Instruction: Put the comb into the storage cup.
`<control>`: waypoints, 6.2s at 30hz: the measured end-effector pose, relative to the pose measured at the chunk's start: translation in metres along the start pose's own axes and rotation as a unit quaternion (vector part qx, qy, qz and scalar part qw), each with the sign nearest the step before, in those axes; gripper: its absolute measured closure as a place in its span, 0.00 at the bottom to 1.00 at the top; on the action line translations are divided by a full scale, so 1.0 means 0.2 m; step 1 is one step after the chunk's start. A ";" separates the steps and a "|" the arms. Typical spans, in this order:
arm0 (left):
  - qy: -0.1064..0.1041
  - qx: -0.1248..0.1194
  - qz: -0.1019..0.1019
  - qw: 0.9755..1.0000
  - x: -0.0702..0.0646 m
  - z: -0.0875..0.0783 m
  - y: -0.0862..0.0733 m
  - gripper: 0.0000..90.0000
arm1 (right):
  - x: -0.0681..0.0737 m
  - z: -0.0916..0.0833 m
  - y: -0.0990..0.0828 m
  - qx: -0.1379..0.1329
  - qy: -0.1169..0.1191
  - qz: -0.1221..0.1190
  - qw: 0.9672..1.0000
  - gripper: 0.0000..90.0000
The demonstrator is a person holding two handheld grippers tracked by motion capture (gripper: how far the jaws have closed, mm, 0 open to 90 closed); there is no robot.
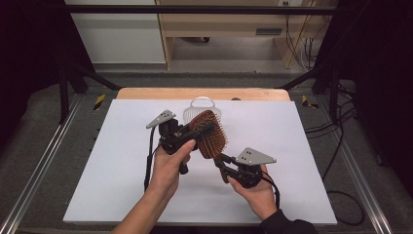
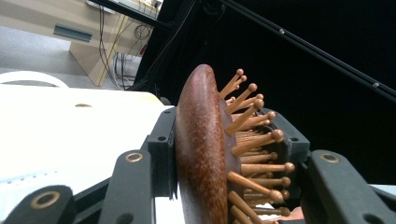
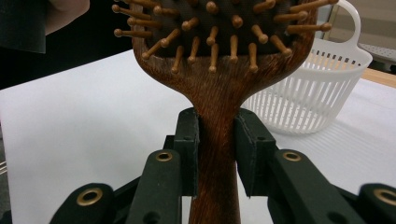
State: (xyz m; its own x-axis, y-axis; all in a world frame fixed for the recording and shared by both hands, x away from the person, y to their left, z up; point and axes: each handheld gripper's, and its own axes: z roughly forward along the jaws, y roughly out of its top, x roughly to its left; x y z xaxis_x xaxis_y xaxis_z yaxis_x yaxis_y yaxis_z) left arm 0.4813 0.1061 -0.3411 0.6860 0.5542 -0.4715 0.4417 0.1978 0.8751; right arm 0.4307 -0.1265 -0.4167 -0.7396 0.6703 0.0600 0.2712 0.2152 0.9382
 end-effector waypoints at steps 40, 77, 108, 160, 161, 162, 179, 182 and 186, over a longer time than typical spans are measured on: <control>0.033 -0.042 0.087 0.995 -0.01 0.06 0.39 0.59 | -0.28 -0.32 -0.21 -0.024 -0.074 0.054 0.995 0.05; 0.074 -0.078 0.111 0.988 0.11 0.21 0.62 0.58 | -0.30 -0.33 -0.21 -0.043 -0.086 0.056 0.994 0.06; 0.107 -0.097 0.113 0.983 0.19 0.22 0.62 0.58 | -0.32 -0.32 -0.21 -0.041 -0.094 0.070 0.992 0.06; 0.134 -0.066 0.141 0.979 0.28 0.38 0.43 0.58 | -0.31 -0.30 -0.22 -0.031 -0.082 0.057 0.995 0.07; 0.134 -0.065 0.144 0.978 0.28 0.38 0.43 0.58 | -0.31 -0.30 -0.22 -0.031 -0.081 0.058 0.995 0.07; 0.135 -0.064 0.144 0.978 0.28 0.39 0.42 0.58 | -0.30 -0.30 -0.22 -0.031 -0.080 0.056 0.995 0.07; 0.132 -0.050 0.152 0.978 0.30 0.43 0.37 0.57 | -0.30 -0.29 -0.22 -0.027 -0.080 0.056 0.995 0.06; 0.134 -0.051 0.153 0.978 0.30 0.43 0.37 0.57 | -0.30 -0.29 -0.22 -0.027 -0.082 0.055 0.995 0.06; 0.134 -0.050 0.151 0.978 0.30 0.43 0.37 0.57 | -0.30 -0.29 -0.22 -0.028 -0.083 0.056 0.995 0.06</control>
State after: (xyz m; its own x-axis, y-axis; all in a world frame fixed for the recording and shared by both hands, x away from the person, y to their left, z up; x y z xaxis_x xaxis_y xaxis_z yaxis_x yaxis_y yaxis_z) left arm 0.6051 0.0843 -0.3151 0.5938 0.7895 -0.1554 0.1740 0.0625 0.9828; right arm 0.4275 -0.2177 -0.4417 -0.5940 0.7964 0.1132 0.3086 0.0957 0.9464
